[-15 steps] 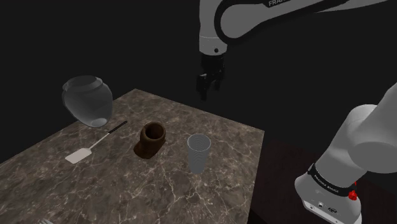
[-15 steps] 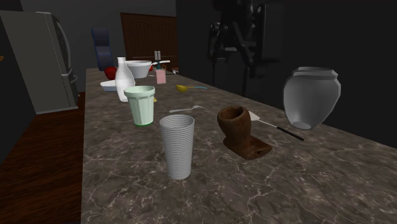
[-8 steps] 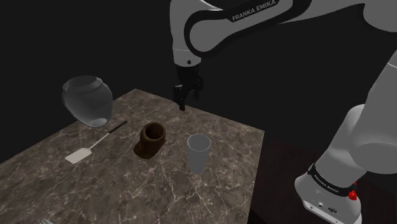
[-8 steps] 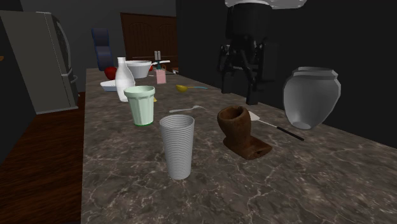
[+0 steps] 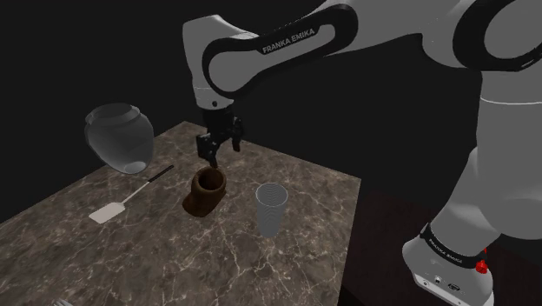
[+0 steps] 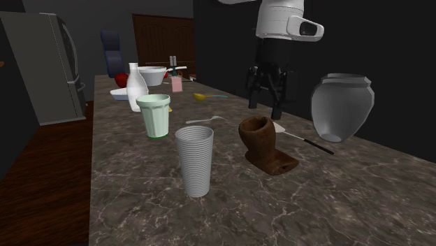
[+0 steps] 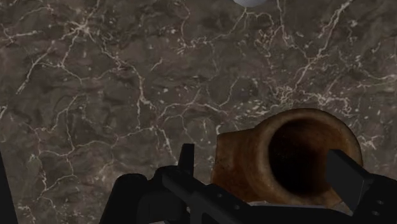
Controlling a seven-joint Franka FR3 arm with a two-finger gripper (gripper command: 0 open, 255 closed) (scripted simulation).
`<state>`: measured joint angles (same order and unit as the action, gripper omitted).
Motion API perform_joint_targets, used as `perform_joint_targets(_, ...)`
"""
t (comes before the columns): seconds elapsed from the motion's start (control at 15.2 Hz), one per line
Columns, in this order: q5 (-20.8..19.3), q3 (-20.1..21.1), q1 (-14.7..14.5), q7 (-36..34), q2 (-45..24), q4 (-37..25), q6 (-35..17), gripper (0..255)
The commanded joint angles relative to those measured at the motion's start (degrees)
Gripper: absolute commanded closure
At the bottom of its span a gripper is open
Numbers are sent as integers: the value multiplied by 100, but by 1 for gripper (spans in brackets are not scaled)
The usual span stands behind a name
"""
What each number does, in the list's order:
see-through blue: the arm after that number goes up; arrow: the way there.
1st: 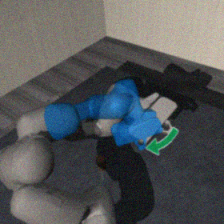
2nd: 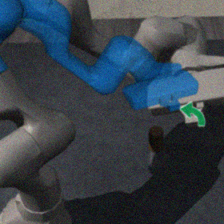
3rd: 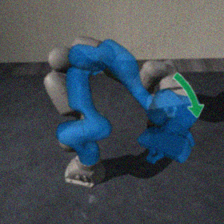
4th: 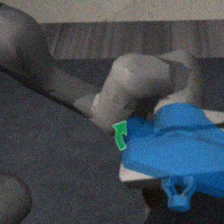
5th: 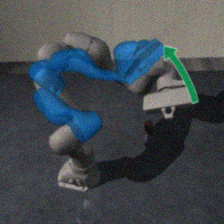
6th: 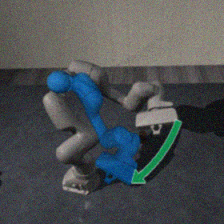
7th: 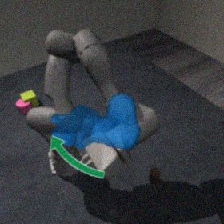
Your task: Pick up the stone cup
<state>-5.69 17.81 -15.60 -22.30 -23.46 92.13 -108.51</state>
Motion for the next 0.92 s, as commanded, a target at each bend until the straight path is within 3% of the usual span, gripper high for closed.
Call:
perform_joint_targets(0.0, -58, 9, -112, -82, -307, -370, 93, 0)
perform_joint_targets(0.59, -124, -29, -124, -113, -506, -73, -395, 0)
perform_joint_targets(0.66, -124, -28, -126, -115, -506, -72, -396, 255)
perform_joint_targets(0.86, -123, -28, -126, -116, -504, -69, -397, 255)
